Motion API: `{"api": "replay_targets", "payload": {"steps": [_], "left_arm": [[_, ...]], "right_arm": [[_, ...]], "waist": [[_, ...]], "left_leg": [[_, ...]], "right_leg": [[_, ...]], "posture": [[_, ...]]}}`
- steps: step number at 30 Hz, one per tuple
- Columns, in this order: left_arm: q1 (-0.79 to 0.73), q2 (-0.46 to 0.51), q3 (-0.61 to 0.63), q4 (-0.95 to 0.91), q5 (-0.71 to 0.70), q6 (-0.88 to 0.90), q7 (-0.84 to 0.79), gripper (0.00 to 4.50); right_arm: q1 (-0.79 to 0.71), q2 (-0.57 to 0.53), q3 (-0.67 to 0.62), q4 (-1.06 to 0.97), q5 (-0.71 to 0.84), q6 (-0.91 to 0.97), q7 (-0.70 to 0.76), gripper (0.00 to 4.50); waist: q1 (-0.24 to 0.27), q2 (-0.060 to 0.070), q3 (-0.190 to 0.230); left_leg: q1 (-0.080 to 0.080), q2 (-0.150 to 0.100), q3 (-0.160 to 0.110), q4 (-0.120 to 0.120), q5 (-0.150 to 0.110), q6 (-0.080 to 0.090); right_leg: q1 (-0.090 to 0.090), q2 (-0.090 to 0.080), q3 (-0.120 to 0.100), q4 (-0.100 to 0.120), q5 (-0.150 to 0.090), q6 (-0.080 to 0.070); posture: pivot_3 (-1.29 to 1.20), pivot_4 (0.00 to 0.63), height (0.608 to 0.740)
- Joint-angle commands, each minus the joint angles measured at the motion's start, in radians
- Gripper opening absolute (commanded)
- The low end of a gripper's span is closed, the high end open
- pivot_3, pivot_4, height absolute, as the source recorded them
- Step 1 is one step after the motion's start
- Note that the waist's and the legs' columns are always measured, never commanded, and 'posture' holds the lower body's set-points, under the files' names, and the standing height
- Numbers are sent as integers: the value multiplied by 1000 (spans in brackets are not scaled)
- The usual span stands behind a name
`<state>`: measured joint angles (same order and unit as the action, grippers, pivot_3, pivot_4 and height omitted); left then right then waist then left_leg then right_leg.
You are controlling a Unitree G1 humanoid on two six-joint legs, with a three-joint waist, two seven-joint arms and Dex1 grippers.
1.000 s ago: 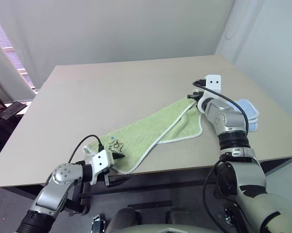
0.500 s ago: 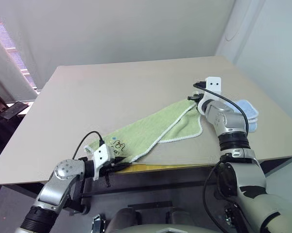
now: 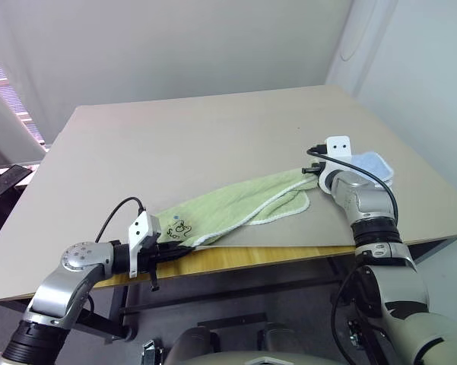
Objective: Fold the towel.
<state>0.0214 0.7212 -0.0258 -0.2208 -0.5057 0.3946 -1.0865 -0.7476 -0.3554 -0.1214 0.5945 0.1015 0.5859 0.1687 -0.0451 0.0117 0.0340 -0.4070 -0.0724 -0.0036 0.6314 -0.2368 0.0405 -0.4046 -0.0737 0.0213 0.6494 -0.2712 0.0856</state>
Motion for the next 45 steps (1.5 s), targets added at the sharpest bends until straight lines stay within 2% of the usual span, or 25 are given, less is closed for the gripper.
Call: {"api": "replay_targets", "payload": {"steps": [1, 7, 14, 23, 28, 31, 37, 45], "left_arm": [[-7, 18, 45, -42, -37, 35, 2, 697], [-14, 3, 30, -47, -3, 23, 38, 2801], [-5, -16, 13, -12, 32, -21, 31, 2801], [36, 3, -95, 34, 186, -175, -18, 2801], [40, -6, -99, 51, 204, -193, -14, 2801], [38, -10, -92, 64, 201, -202, -16, 2190], [16, -9, -85, 139, 192, -229, -56, 61], [-33, -15, -49, 189, 152, -203, -57, 17]], "right_arm": [[-12, -15, 4, -27, -13, -6, 5, 0], [-8, -18, 14, -34, -27, -12, 13, 0], [-4, -27, 30, -50, -40, 16, 25, 0], [-4, -30, 31, -53, -52, 19, 20, 0], [-6, -27, 23, -53, -47, 22, 10, 0], [-4, -27, 23, -56, -47, 21, 6, 0], [-1, -35, 20, -60, -46, 23, 6, 0], [14, -45, 18, -104, -22, 47, 56, 0]], "waist": [[1, 0, 0], [3, 0, 0], [3, 0, 0], [3, 0, 0], [4, 0, 0], [4, 0, 0], [4, 0, 0], [3, 0, 0]], "left_leg": [[0, 0, 0, 0, 0, 0], [0, 0, 0, 0, -1, -2], [0, 0, 0, 0, -1, -3], [0, 0, 0, 0, -2, -3], [-1, 0, 0, 0, -2, -3], [-1, 0, 0, 0, -2, -3], [-1, 0, 0, 0, -2, -3], [-1, 0, 0, 0, -1, -3]], "right_leg": [[0, 0, 0, 0, 0, 0], [1, -1, 0, -2, 0, 0], [1, -1, 0, -2, 0, 0], [0, -1, 0, -2, 0, 0], [0, -1, 0, -2, 0, -1], [0, -2, 0, -2, 0, -1], [0, -2, -1, -2, 0, -1], [0, -2, -1, -2, 0, -1]], "posture": [[0, 0, 736], [0, 0, 736], [0, 0, 736], [0, 0, 736], [0, 0, 736], [0, 0, 736], [0, 0, 736], [0, 0, 736]]}}
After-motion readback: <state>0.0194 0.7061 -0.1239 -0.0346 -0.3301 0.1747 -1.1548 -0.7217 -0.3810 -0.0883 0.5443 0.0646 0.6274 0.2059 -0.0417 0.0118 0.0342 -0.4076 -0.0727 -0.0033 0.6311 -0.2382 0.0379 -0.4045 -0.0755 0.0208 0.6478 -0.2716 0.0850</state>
